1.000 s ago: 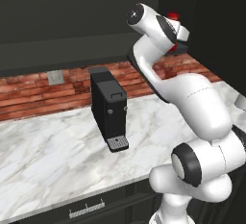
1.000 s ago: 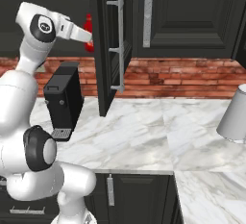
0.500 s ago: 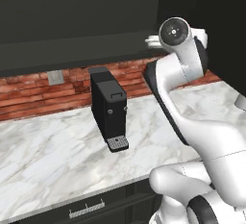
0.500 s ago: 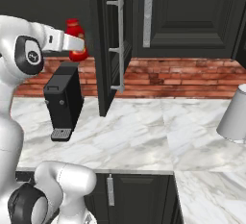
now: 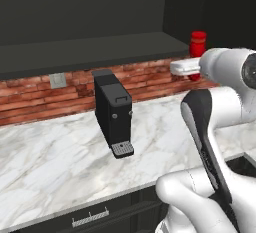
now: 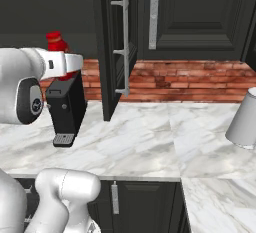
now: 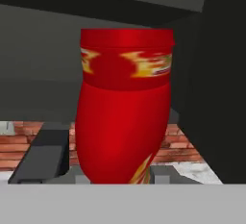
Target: Take 2 condiments from the cabinet and move them on the counter near the stove.Make sure the condiments are lined up with each other, next to each other.
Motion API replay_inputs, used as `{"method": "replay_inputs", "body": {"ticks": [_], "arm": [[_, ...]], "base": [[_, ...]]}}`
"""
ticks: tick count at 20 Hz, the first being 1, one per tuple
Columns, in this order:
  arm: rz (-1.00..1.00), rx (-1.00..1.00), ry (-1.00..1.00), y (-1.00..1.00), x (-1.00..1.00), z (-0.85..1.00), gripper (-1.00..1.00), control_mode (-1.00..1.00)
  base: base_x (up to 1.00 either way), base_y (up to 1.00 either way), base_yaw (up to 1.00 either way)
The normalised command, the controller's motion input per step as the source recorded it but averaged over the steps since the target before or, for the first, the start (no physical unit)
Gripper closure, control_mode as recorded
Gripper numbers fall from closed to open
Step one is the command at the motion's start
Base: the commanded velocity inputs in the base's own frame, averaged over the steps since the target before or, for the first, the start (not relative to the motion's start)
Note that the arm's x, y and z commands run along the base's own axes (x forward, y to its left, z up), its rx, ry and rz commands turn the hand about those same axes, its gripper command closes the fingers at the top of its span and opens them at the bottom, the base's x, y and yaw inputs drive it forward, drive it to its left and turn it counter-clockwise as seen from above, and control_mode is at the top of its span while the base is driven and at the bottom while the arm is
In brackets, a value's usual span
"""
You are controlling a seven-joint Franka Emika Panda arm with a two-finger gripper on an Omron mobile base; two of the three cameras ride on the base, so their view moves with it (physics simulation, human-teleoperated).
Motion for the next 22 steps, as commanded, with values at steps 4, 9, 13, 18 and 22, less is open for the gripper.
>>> {"method": "replay_inputs", "body": {"ticks": [4, 9, 13, 18, 22], "arm": [[0.35, 0.02, -0.01, 0.0, -0.64, 0.06, 1.0, -1.0], [0.26, 0.0, 0.0, 0.0, -0.57, 0.03, 1.0, -1.0], [0.08, 0.0, 0.0, 0.0, -0.38, 0.0, 1.0, -1.0], [0.0, 0.0, 0.0, 0.0, -0.23, 0.0, 1.0, -1.0], [0.0, 0.0, 0.0, 0.0, -0.1, 0.0, 1.0, -1.0]], "base": [[0.0, 0.0, 0.0], [0.0, 0.0, 0.0], [0.0, 0.0, 0.0], [0.0, 0.0, 0.0], [0.0, 0.0, 0.0]]}}
